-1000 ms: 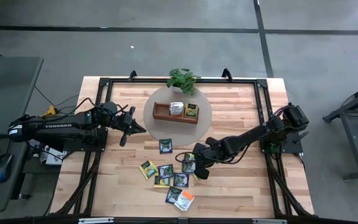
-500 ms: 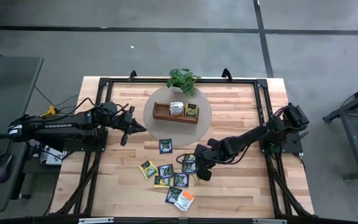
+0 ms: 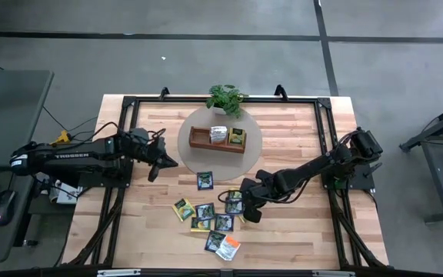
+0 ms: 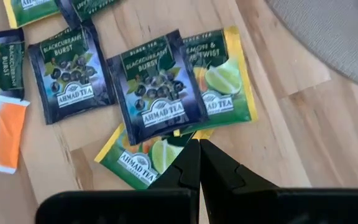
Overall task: Pick & Place Tea
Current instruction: Put the yellow tea bag into the right section of the wooden organizer
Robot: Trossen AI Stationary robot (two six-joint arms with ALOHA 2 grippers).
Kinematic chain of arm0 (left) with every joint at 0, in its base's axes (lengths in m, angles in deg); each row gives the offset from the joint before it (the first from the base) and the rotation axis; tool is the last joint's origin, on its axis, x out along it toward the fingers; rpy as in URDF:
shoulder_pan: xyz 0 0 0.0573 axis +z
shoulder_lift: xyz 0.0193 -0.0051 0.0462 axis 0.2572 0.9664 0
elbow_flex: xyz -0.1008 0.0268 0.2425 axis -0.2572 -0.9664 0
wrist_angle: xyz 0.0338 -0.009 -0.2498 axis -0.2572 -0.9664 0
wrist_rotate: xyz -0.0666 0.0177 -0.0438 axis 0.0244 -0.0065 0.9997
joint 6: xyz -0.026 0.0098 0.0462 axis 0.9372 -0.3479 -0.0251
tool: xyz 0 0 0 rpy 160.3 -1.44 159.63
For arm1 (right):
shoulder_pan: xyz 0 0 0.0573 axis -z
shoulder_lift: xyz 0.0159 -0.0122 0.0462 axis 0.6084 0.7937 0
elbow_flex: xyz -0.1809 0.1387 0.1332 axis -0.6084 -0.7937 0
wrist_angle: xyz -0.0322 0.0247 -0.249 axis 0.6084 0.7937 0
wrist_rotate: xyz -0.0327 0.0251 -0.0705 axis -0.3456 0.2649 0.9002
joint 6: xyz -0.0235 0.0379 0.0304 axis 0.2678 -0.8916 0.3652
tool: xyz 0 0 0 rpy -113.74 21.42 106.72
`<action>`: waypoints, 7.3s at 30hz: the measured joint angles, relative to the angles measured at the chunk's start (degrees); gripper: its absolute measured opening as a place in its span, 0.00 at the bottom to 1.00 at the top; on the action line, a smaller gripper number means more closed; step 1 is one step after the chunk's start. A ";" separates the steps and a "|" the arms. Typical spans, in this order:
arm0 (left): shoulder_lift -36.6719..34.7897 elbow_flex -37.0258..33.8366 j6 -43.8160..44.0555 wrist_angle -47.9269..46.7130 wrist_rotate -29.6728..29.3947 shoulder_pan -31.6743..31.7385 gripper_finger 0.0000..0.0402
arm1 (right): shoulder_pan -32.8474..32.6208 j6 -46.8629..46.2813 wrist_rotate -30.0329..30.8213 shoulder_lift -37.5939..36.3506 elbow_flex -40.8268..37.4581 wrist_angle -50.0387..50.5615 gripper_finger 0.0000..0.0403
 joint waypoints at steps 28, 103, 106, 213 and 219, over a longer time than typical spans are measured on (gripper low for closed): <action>34.62 8.68 17.96 26.70 -43.21 -45.22 0.00 | 0.85 -4.76 9.17 -3.26 0.00 9.28 0.00; 88.72 61.24 -10.18 4.30 -29.89 -36.06 0.00 | -2.27 -26.10 1.87 -8.70 -21.59 -26.32 0.41; 88.70 61.18 -12.03 4.16 -29.49 -36.17 0.00 | -0.07 -26.32 -0.77 -8.68 -23.94 -31.45 0.51; 88.74 61.10 -11.27 4.78 -28.85 -36.24 0.00 | 6.20 -20.87 -12.35 4.81 -23.74 -52.86 0.11; 88.74 61.11 -11.32 4.72 -28.83 -36.24 0.00 | 6.20 -18.34 -11.17 4.85 -23.78 -52.73 0.01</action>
